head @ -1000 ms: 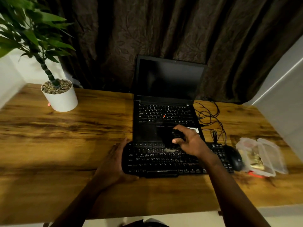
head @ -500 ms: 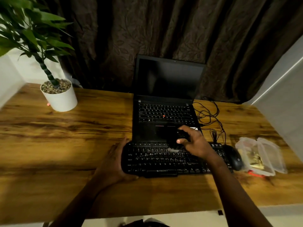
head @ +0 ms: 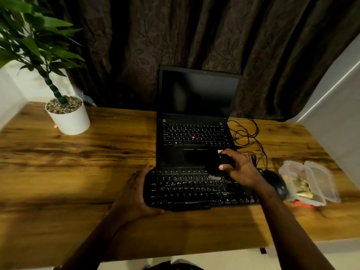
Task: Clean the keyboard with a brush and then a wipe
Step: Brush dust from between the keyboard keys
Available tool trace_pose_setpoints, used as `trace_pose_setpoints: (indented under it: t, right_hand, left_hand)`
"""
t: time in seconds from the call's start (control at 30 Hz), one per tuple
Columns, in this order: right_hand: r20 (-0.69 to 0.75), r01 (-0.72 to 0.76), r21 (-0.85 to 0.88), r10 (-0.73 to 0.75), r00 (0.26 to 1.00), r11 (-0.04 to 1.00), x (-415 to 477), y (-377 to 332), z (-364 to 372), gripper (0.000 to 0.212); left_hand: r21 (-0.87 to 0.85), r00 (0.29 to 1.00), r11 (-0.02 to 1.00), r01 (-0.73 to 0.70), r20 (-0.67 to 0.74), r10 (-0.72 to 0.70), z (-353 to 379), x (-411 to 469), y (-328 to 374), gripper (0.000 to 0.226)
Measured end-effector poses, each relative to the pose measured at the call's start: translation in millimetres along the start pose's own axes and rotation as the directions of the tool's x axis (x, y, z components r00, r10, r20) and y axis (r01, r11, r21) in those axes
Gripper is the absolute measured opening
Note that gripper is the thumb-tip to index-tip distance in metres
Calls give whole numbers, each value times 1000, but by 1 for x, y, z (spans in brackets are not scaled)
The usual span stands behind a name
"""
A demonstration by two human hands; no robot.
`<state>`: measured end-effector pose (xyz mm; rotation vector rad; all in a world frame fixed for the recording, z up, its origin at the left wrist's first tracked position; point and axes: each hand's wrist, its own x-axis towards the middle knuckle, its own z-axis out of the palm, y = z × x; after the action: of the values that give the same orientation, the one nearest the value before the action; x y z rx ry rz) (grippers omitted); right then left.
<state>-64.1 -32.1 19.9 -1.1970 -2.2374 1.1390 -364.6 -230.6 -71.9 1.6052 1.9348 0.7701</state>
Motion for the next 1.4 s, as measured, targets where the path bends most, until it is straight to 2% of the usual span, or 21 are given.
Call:
trace_pose_setpoints:
  t: [0.17,0.37,0.6,0.73,0.83,1.03,1.1,1.27,1.4]
  right_hand:
    - [6,59,3,-59,998,998,5,-5,12,29]
    - [-13,24,-3,-24,1000,1000,1,2,2,31]
    - [-31,36,-182,-42,999,983,-6,7,-17,31]
    - [-18,58,-56,-59,998,997,-2,0,2,29]
    - [-39,68,-38,-69,997,997,-4,3,-2,28]
    - [-57,-39,-188,29,998,981,-9,26,-36,40]
    - [-57,-25,-211,13,998,977,-7,23,-33,39]
    - [6,23,-58,-23,1000,998,-2,3,1,32]
    - [-16,15,5,-15,1000,1000,-1,5,-2,31]
  left_hand:
    - [-11,1000,1000,-5,-2,5,0,0,0,148]
    - [0,1000,1000,4,0,-4,-1,1,1,147]
    - [-9,1000,1000,8,-4,-8,0,0,1,147]
    - [-1,1000,1000,4,1,-4,0,1,0,148]
    - [0,1000,1000,1,-5,-1,0,0,1,147]
    - [-10,1000,1000,-17,-19,17,-2,-1,3,145]
    - [-4,1000,1000,-13,-17,13,-1,0,2,146]
    - [3,1000,1000,-15,-11,15,1,1,1,147]
    - [-3,1000,1000,-2,-13,2,1,1,1,149]
